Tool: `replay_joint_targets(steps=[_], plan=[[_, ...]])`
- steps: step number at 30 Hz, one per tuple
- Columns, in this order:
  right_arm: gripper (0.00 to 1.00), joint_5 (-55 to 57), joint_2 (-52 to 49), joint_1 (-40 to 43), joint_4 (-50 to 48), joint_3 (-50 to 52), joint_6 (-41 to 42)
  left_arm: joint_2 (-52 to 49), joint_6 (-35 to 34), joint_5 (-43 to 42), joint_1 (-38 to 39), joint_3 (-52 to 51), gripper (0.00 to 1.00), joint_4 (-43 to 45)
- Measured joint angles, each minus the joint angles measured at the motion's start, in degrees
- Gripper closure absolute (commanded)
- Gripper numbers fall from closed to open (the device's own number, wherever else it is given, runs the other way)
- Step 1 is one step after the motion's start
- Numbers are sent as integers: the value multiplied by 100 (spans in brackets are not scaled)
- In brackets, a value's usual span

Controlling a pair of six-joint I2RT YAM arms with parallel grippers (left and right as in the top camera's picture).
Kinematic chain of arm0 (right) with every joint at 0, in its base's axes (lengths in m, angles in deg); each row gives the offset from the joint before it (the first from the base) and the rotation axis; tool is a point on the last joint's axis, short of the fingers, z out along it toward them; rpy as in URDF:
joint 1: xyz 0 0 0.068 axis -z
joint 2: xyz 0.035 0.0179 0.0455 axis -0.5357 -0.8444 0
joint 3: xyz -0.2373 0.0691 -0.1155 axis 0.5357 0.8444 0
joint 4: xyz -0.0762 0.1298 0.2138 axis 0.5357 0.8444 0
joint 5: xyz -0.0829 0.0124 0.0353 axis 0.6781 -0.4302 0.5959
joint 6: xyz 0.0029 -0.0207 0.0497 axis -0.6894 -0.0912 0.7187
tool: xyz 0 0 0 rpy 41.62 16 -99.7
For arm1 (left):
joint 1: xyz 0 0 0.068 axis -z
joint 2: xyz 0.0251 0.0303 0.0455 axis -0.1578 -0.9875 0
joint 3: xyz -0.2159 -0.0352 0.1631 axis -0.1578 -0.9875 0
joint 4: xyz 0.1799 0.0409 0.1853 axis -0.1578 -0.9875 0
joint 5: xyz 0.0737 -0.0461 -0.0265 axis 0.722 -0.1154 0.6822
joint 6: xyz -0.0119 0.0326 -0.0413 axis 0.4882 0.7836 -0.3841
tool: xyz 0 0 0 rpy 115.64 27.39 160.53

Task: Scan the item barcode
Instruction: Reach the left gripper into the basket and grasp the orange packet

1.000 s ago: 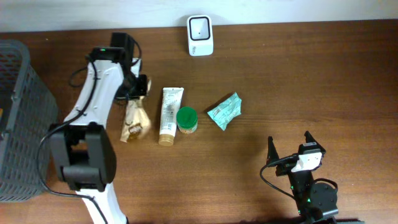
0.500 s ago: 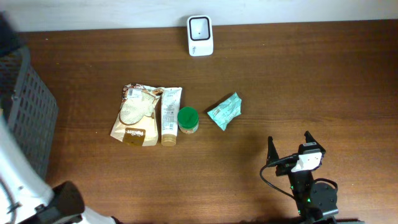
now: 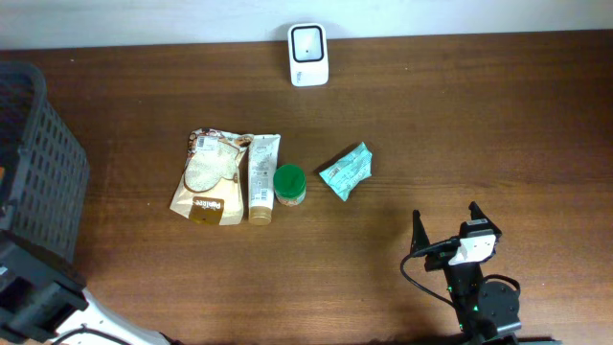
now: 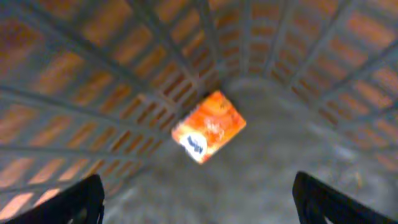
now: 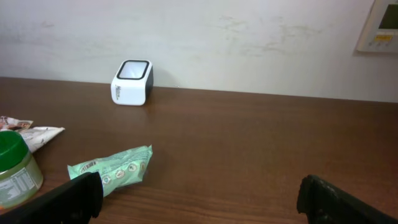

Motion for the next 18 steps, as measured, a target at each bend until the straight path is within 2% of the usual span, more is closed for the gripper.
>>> replay_joint_targets(steps=[4,8,18], plan=[[2,0,0,0,0,0,0,-125,870,22,0,-452,25,658],[2,0,0,0,0,0,-2,-693,1294,33,0,-463,26,962],[2,0,0,0,0,0,2,-1515,1764,35,0,-485,30,1360]])
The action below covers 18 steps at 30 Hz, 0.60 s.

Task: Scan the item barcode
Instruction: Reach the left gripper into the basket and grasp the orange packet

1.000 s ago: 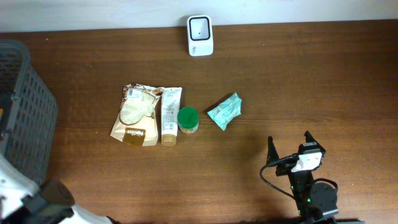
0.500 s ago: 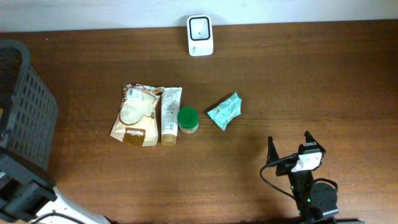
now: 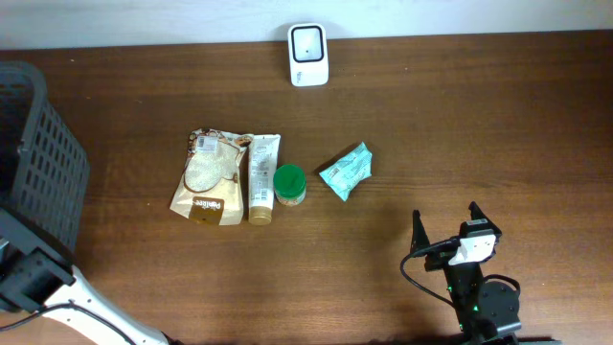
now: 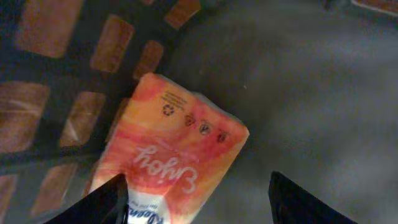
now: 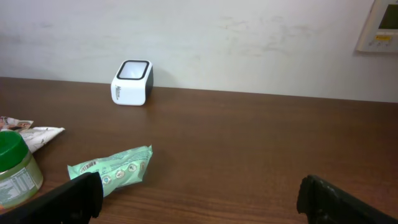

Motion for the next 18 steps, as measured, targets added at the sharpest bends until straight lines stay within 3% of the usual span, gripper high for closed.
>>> replay_joint_targets(steps=[1,5,9,13,18], plan=[[2,0,0,0,0,0,-2,-37,17,0,0,0,31,15],[2,0,0,0,0,0,-2,-111,66,4,0,0,68,118],[2,0,0,0,0,0,-4,-144,105,85,-2,2,99,42],[2,0,0,0,0,0,-2,-142,90,125,0,35,100,-79],[2,0,0,0,0,0,-2,52,-422,109,35,33,100,-304]])
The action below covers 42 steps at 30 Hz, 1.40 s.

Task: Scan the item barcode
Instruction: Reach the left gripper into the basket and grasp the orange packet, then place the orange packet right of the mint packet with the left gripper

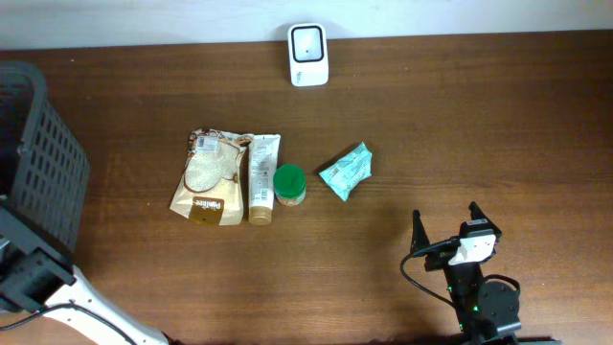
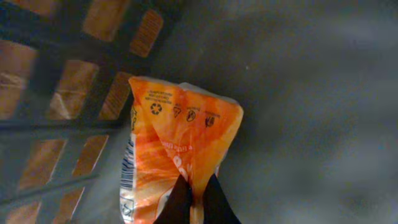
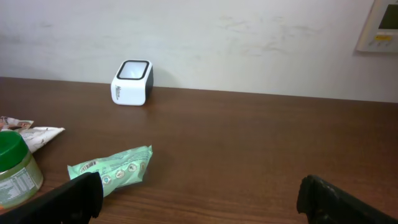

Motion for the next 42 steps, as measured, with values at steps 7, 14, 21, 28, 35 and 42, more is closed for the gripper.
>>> replay_joint_targets(steps=[7,14,21,28,35,42], plan=[[2,0,0,0,0,0,2,2940,-1036,-48,686,424,100,-50],[2,0,0,0,0,0,-2,4778,-1742,-1005,3195,627,100,-2551],[2,0,0,0,0,0,0,3147,-2214,-1515,5781,-859,100,-1980],[2,0,0,0,0,0,-4,1974,-2846,-1534,7095,-868,100,-973],[2,0,0,0,0,0,-2,1519,-3274,-1534,8644,-868,100,-315],[2,0,0,0,0,0,2,627,-4009,-1580,9283,-874,73,11]])
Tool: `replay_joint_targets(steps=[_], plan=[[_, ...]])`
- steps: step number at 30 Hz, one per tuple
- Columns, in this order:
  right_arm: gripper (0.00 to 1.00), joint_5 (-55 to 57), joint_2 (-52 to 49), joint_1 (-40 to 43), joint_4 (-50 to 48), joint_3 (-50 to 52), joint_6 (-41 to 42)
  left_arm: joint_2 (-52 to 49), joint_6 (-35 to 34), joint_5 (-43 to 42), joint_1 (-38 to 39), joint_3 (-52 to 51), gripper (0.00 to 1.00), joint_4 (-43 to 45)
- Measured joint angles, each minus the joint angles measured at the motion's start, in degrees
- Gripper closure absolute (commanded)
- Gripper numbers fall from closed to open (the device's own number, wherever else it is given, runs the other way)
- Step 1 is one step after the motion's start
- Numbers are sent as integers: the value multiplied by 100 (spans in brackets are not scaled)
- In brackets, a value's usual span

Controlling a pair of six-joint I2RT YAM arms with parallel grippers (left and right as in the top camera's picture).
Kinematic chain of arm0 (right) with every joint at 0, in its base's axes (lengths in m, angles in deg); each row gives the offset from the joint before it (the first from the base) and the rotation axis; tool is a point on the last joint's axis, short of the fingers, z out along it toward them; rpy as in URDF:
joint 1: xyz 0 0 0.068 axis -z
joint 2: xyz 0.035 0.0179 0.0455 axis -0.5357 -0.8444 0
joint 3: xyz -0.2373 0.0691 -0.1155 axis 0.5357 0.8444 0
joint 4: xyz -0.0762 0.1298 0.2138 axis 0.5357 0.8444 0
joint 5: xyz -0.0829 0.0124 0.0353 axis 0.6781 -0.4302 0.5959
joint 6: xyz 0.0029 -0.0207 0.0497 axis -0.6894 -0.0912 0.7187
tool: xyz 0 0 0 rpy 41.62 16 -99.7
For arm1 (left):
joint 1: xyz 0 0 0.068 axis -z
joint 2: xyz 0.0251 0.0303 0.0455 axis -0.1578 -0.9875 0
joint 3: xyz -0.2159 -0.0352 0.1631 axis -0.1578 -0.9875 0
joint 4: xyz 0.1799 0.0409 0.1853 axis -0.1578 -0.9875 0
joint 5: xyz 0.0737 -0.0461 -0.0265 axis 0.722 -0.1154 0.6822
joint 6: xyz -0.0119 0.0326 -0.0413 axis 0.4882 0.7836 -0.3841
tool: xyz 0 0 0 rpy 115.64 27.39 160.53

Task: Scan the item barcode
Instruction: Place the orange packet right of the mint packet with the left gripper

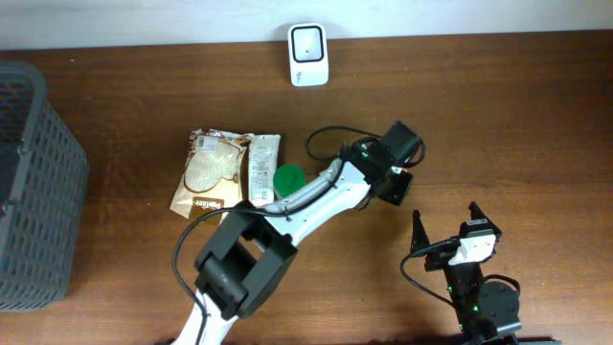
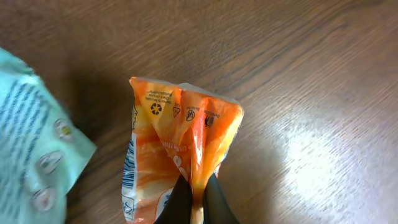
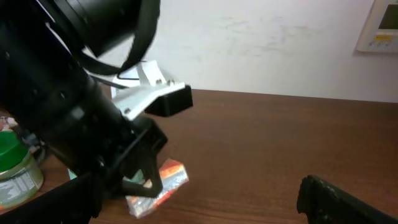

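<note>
An orange snack packet (image 2: pixel 177 140) with a barcode down its left edge is pinched at its seam by my left gripper (image 2: pixel 196 202), which is shut on it. The packet (image 3: pixel 158 185) hangs low over the brown table, right of a green packet (image 2: pixel 28 130); whether it touches the wood I cannot tell. Overhead, the left gripper (image 1: pixel 395 184) is at mid table and the orange packet is hidden under it. The white scanner (image 1: pixel 308 41) stands at the far edge. My right gripper (image 1: pixel 445 228) rests open and empty near the front right.
A dark mesh basket (image 1: pixel 38 182) stands at the left edge. A brown snack bag (image 1: pixel 206 177), a cream tube (image 1: pixel 261 168) and a green-lidded jar (image 1: pixel 285 179) lie side by side left of centre. The left arm (image 3: pixel 74 124) blocks much of the right wrist view.
The left gripper, then shut on the orange packet inside the basket, now holds it over the table's middle beside the green packet. The right arm has not moved.
The left gripper hung open above the orange packet on the basket floor. Then its open fingers were close on either side of the packet. Then it was shut on the packet's seam, and now the packet is out of the basket, over the table.
</note>
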Motion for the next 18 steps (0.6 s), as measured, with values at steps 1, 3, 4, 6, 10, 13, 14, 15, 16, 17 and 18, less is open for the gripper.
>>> replay_joint_targets(steps=[1,3,4,6,10,13,14,15,16,17,18], plan=[[2,0,0,0,0,0,-4,-11,-50,-2,9,0,50,72],[2,0,0,0,0,0,-2,-9,-87,0,22,9,22,133],[2,0,0,0,0,0,0,-9,-105,0,22,20,18,74],[2,0,0,0,0,0,-2,-7,-92,-9,-22,216,10,-109],[2,0,0,0,0,0,-4,420,50,-52,-629,1110,4,-822],[2,-2,0,0,0,0,0,1364,450,-70,-1606,1722,11,-1543],[2,-46,0,0,0,0,4,1731,739,-142,-2024,1858,16,-1729],[2,-107,0,0,4,0,11,2022,1073,-297,-2398,1921,16,-1915],[2,-195,0,0,31,0,15,2253,1414,-398,-2741,1939,13,-2103],[2,-284,0,0,42,0,66,2400,1655,-476,-3001,1939,9,-2227],[2,-369,-15,0,63,-2,188,2490,1917,-544,-3303,1945,1,-2378]])
